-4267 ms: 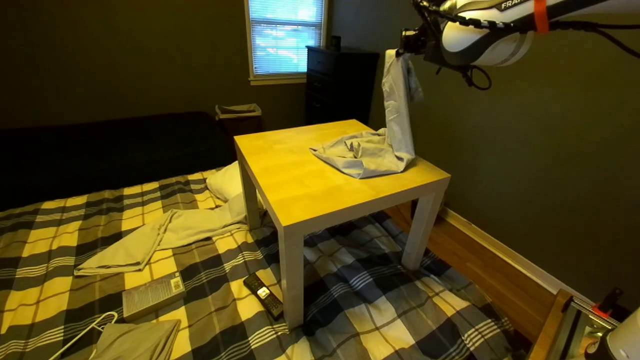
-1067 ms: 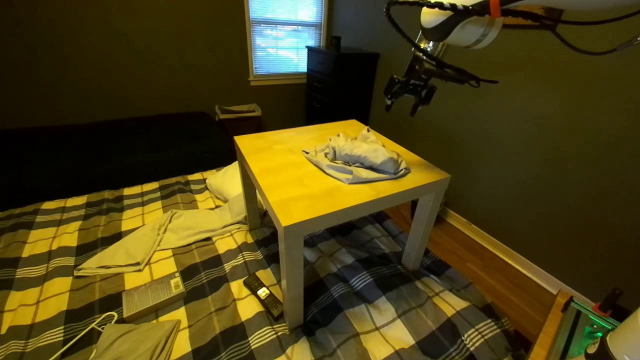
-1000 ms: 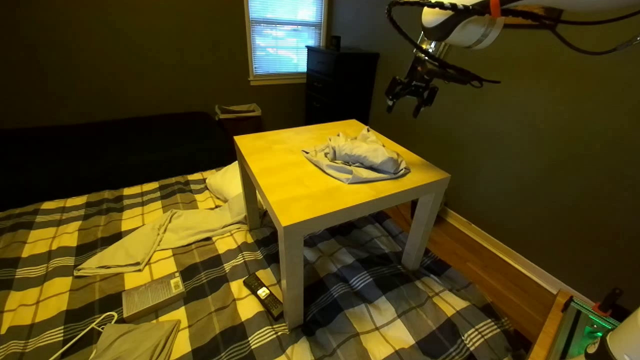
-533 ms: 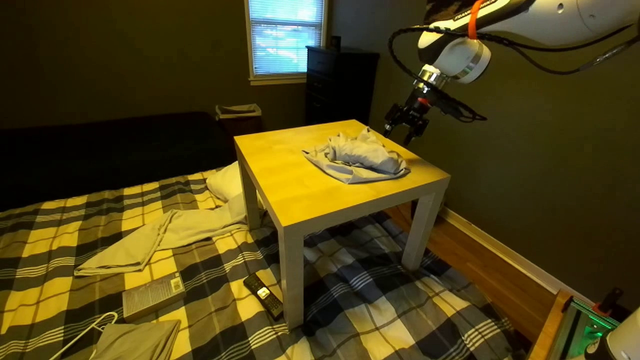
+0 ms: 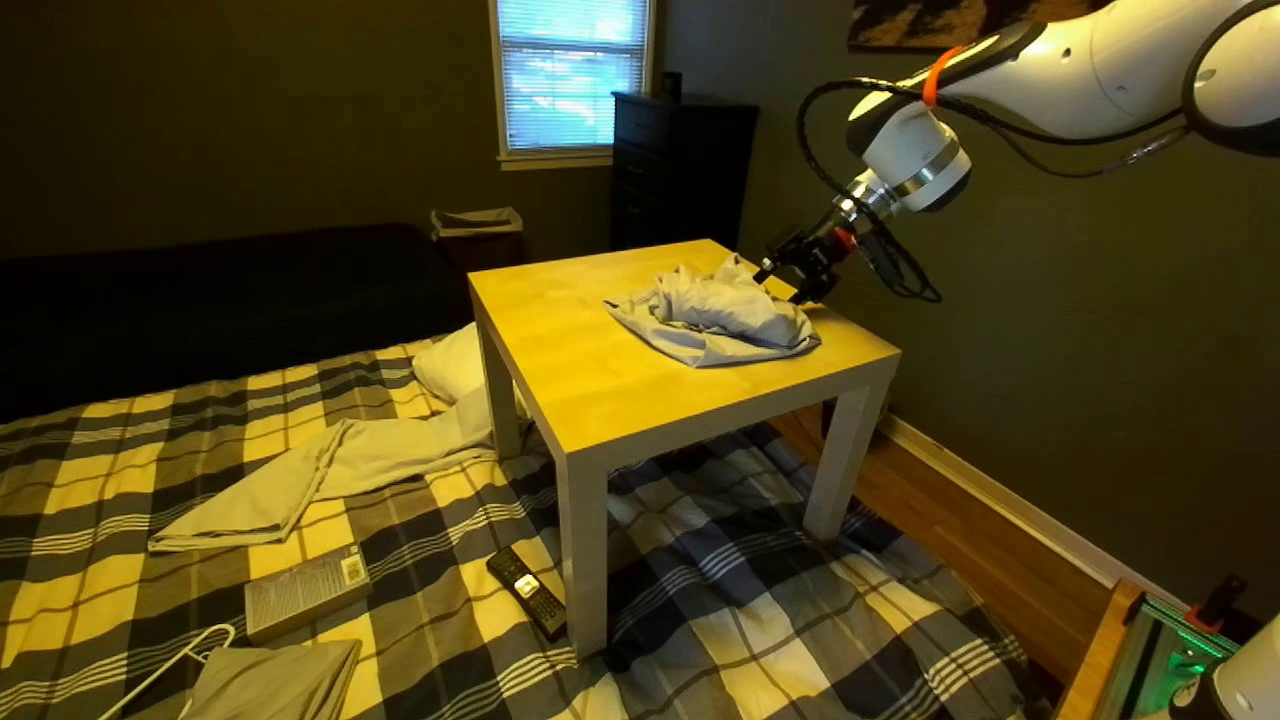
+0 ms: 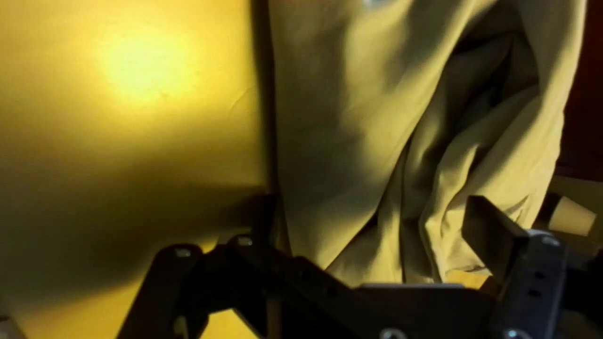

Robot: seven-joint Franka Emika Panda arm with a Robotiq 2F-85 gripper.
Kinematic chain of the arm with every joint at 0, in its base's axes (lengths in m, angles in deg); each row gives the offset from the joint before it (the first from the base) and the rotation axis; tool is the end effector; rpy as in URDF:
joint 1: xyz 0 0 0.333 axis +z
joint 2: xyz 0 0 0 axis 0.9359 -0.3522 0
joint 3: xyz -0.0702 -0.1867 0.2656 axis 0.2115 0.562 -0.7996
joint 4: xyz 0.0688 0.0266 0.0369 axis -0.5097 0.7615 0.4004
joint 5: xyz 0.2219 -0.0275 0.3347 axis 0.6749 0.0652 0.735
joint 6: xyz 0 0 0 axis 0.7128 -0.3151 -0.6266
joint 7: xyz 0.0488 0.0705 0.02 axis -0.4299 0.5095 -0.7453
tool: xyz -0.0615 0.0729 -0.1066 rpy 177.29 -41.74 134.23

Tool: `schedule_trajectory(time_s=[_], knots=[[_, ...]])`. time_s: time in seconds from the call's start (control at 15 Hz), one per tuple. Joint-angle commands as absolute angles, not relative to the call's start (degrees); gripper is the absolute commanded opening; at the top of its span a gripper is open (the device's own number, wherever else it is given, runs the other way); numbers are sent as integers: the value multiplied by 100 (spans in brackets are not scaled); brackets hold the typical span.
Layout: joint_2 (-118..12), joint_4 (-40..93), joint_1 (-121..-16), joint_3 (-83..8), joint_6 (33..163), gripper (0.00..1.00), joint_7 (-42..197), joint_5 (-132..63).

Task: Fold the cloth on the table and then put it on the bed

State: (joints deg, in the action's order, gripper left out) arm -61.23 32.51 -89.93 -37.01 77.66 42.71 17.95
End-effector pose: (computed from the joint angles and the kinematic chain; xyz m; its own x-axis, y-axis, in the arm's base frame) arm 0.6389 -0.2182 0.3294 0.9290 -0.3593 0.0884 -0.2150 -0.7187 -0.6612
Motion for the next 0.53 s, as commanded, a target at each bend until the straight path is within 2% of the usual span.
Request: schedule_trajectory(time_s=[0.0, 0.47], knots=[[-6433, 3004, -9143, -3794, 7356, 100, 4034, 2471], [-6366, 3079, -8760, -3802, 7382, 100, 4126, 2788]])
